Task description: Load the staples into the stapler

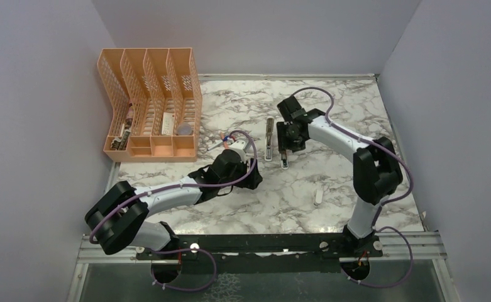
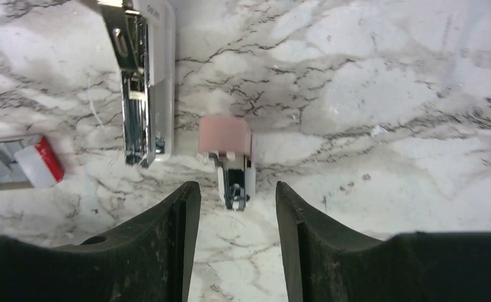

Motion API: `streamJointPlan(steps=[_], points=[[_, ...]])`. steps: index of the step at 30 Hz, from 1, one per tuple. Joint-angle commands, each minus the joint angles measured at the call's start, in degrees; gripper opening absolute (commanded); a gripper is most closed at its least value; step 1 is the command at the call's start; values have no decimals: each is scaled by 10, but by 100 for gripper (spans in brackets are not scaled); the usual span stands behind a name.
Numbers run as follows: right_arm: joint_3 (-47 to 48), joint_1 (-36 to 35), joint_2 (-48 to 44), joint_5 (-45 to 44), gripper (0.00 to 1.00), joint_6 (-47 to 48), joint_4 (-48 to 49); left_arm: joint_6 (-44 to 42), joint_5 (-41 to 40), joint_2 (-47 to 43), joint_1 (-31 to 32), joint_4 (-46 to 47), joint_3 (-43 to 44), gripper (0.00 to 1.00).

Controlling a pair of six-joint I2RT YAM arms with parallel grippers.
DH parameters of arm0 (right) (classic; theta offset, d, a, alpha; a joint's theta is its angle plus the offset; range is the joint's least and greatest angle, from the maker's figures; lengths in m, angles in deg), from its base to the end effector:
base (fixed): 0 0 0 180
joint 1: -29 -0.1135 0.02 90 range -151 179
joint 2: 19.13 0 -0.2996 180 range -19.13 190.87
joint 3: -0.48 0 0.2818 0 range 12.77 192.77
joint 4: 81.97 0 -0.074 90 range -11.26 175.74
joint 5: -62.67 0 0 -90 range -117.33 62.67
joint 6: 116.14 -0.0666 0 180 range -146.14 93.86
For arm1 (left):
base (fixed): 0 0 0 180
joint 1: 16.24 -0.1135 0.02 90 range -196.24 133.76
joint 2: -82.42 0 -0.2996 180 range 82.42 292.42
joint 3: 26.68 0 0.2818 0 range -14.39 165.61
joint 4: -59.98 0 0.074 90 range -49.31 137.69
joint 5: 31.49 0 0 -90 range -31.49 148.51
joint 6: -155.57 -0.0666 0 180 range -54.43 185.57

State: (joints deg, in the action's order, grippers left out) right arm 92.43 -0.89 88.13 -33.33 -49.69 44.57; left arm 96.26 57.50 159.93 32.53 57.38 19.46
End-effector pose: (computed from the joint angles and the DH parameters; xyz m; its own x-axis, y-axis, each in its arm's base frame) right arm 0.3776 0.2090 0.1945 -0.9257 -0.0738 -0.3709 -0.1014 0.9933 0.0554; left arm 0.2068 -0.2342 0.1808 -0.6956 0.0194 -0.7182 0.4504 0.7906 -0.4148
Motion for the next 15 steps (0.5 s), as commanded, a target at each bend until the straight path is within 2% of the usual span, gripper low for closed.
streamJointPlan(steps=[1, 8, 12, 15], points=[[-44, 3, -93, -30, 52, -9, 7, 5, -20, -28, 1, 6, 0, 75], [-201, 3, -253, -128, 52, -135, -41, 14, -31, -53, 0, 10, -14, 75], [-264, 3, -335, -154, 52, -213, -75, 16, -25, -50, 1, 21, -14, 75], [-293, 3, -371, -158, 57, -274, -109, 16, -17, -40, 0, 21, -6, 75]])
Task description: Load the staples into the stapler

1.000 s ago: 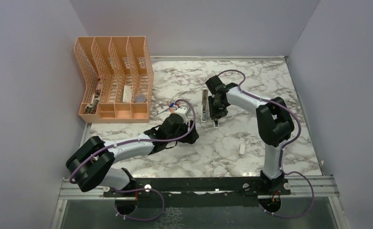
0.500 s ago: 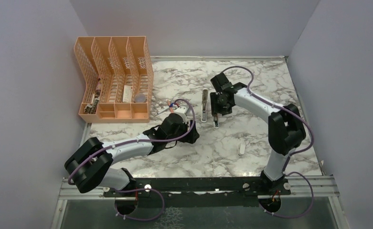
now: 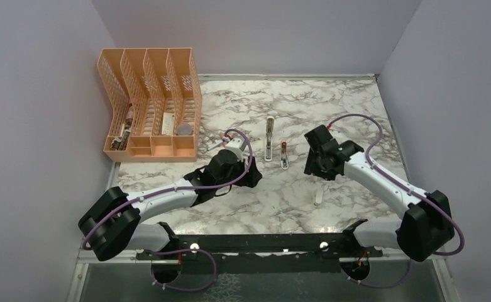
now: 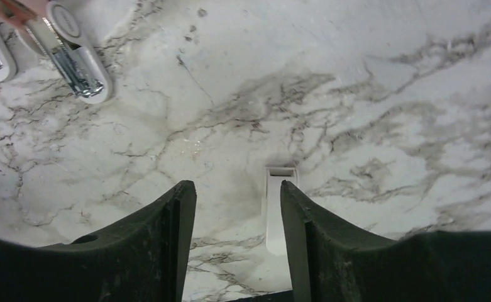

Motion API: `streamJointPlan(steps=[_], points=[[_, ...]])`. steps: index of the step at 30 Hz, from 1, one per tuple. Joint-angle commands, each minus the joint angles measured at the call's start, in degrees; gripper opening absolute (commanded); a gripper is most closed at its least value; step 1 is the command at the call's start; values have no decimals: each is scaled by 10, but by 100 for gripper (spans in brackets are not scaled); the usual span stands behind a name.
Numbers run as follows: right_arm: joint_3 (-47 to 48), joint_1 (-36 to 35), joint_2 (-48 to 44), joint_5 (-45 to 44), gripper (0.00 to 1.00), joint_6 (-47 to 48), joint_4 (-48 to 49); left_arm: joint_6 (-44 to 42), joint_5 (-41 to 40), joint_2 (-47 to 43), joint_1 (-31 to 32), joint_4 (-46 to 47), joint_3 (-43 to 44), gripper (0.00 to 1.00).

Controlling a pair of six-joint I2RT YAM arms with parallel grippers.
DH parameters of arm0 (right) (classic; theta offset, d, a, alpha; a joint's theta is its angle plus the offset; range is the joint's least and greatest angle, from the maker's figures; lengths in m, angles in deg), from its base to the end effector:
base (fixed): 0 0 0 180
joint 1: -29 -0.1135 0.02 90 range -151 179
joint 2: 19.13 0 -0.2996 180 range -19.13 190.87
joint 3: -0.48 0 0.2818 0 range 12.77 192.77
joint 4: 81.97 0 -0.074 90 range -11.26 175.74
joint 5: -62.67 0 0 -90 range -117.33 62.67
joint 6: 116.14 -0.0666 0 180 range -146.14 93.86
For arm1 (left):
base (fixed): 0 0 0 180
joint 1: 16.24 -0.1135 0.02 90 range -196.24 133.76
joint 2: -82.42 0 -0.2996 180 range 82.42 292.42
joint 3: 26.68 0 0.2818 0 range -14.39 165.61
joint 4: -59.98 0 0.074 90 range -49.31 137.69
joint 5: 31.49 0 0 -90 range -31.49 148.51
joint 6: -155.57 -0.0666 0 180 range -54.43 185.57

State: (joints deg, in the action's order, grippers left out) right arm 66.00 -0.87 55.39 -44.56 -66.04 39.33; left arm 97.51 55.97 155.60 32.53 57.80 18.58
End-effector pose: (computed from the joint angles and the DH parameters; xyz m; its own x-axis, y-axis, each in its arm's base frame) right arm 0.2445 0.1177 0.2308 -0.8581 0.2137 -0.4669 0.2245 0.9739 0.0332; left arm 0.2025 -0.2266 0.1979 -0.6646 -0.0435 -0.7459 0.4413 0.7828 -0.4388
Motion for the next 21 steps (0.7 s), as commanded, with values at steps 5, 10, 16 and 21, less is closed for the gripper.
streamJointPlan(steps=[5, 10, 16, 21], points=[[-91, 2, -81, -16, 61, -174, -67, 5, 2, 15, 0, 23, 5, 75], [-116, 2, -83, 26, 60, -173, -60, 6, 0, 31, 1, 27, 9, 75], [-160, 2, -84, 72, 54, -159, -13, 20, -6, 55, 0, 46, 9, 75], [-169, 1, -89, 79, 39, -156, -11, 24, 0, 74, 0, 51, 15, 74]])
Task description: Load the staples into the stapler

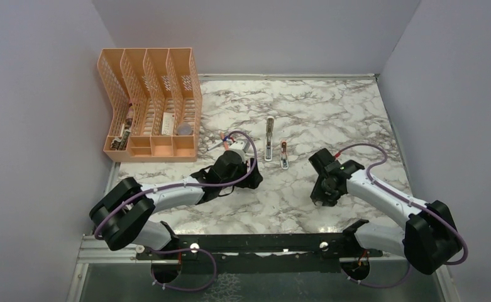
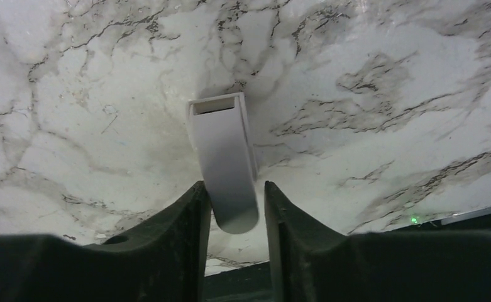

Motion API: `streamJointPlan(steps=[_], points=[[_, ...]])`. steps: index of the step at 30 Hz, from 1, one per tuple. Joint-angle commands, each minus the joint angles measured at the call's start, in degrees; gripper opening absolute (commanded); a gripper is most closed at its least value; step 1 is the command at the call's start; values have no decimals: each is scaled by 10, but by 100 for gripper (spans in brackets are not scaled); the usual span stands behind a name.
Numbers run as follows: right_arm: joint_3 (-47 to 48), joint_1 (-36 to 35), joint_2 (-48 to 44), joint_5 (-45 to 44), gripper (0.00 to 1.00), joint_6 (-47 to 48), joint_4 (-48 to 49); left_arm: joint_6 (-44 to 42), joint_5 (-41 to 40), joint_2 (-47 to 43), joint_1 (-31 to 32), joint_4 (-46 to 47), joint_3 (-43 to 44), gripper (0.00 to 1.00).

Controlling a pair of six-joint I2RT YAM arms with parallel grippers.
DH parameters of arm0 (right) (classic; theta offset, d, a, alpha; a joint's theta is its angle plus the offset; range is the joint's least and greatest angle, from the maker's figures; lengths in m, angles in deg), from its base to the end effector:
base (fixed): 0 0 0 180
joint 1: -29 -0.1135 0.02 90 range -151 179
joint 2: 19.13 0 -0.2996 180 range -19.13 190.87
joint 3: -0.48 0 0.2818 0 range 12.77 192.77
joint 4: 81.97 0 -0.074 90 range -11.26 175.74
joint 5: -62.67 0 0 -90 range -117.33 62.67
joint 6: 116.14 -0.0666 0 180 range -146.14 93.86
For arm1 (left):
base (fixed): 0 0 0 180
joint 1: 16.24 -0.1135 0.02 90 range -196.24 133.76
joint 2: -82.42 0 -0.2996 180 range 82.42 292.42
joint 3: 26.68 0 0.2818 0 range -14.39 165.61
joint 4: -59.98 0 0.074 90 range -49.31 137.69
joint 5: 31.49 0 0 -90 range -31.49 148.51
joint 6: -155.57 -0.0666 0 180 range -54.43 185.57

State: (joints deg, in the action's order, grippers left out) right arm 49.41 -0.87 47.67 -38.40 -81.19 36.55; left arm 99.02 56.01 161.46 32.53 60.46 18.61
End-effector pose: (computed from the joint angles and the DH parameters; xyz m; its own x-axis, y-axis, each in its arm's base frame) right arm 0.1763 0.0865 0.1654 -0.8636 0.4316 -0.2605 0.4362 0.8988 0.0434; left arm 0.2097 -0.2349 0.1740 -0.7026 -0.0338 -0.7108 0.4076 0.7997 -0.4409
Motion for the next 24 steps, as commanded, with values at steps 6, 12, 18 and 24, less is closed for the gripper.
streamJointPlan(steps=[6, 12, 18, 24], points=[[11, -5, -72, 16, 21, 20, 30, 16, 14, 41, 0, 29, 25, 74], [-14, -5, -66, 169, 21, 52, 152, 53, 42, 44, 0, 51, 23, 77], [-43, -6, -28, 298, 21, 40, 283, 101, 78, 28, 1, 138, -42, 91], [-52, -8, 14, 370, 22, -5, 368, 101, 118, 34, 14, 221, -75, 88]])
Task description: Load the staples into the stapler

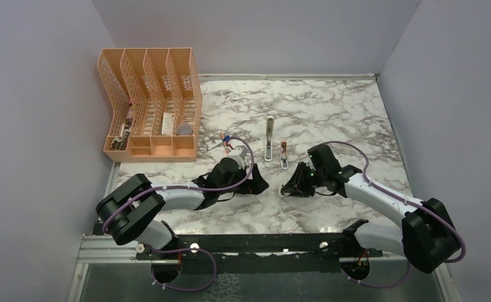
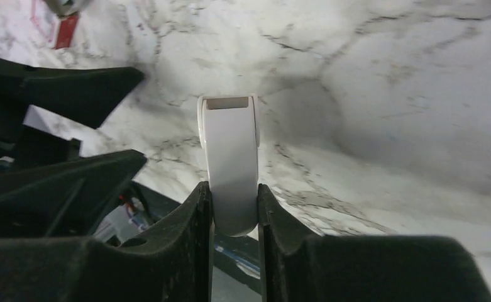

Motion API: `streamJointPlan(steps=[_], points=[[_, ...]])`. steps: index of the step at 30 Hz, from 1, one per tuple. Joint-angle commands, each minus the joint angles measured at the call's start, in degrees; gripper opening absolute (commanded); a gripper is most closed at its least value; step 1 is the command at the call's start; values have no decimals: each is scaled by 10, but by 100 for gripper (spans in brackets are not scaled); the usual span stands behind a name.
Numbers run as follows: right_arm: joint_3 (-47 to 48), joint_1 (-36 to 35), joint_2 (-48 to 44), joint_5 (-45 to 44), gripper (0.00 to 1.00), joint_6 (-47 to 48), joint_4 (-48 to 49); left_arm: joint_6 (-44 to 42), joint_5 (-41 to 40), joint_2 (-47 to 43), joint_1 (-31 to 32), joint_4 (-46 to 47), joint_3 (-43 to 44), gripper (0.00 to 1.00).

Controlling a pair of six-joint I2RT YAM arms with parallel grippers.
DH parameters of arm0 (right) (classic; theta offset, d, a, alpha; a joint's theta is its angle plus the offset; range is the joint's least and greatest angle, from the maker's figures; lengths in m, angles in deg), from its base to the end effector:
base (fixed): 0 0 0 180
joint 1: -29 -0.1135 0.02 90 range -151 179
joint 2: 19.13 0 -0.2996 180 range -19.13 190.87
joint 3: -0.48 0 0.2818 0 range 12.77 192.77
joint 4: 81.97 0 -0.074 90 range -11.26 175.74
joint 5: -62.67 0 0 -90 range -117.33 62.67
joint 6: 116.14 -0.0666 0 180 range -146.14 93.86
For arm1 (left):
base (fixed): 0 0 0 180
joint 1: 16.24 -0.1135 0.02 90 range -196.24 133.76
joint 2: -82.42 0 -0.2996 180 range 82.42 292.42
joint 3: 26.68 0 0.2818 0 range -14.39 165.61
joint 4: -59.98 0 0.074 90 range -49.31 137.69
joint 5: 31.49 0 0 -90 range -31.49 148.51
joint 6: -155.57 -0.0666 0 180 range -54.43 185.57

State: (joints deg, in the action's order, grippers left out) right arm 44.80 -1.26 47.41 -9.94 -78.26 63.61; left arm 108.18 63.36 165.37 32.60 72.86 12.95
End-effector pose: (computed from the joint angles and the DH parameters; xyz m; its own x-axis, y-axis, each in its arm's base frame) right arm 0.1949 0.1367 0.1669 -0.9346 0.3268 -0.1406 0.1870 0.7875 0.5873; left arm 0.1993 -0.2365 0.1464 -0.7858 -0.1261 -0.6055 0.3617 0.7005 -0.6152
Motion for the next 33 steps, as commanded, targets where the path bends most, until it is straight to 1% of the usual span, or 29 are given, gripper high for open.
streamJointPlan(steps=[1, 4, 7, 9, 12, 15, 20, 23, 27, 31, 33], points=[[-8, -4, 21, 90, 22, -42, 104, 6, 41, -6, 21, 114, -25, 86], [-14, -4, 28, 104, 22, -71, 127, -2, 35, -7, 37, 156, -44, 81], [-20, -4, 29, 119, 21, -97, 144, -9, 35, -2, 44, 175, -50, 77], [-22, -4, 28, 123, 21, -111, 148, -11, 36, 2, 47, 184, -53, 72], [-24, -4, 22, 128, 21, -126, 150, -15, 37, 10, 51, 192, -53, 62], [-23, -4, 20, 132, 21, -132, 150, -17, 34, 20, 52, 194, -51, 54], [-21, -4, 23, 139, 21, -133, 155, -16, 41, 39, 56, 200, -43, 50], [-18, -4, 30, 137, 21, -134, 156, -17, 42, 44, 57, 204, -40, 45], [-12, -4, 34, 140, 21, -135, 162, -18, 28, 43, 57, 204, -41, 41], [1, -4, 33, 135, 21, -124, 144, -17, 11, 40, 57, 204, -46, 33], [12, -4, 31, 119, 21, -113, 121, -19, 3, 35, 57, 203, -51, 29]])
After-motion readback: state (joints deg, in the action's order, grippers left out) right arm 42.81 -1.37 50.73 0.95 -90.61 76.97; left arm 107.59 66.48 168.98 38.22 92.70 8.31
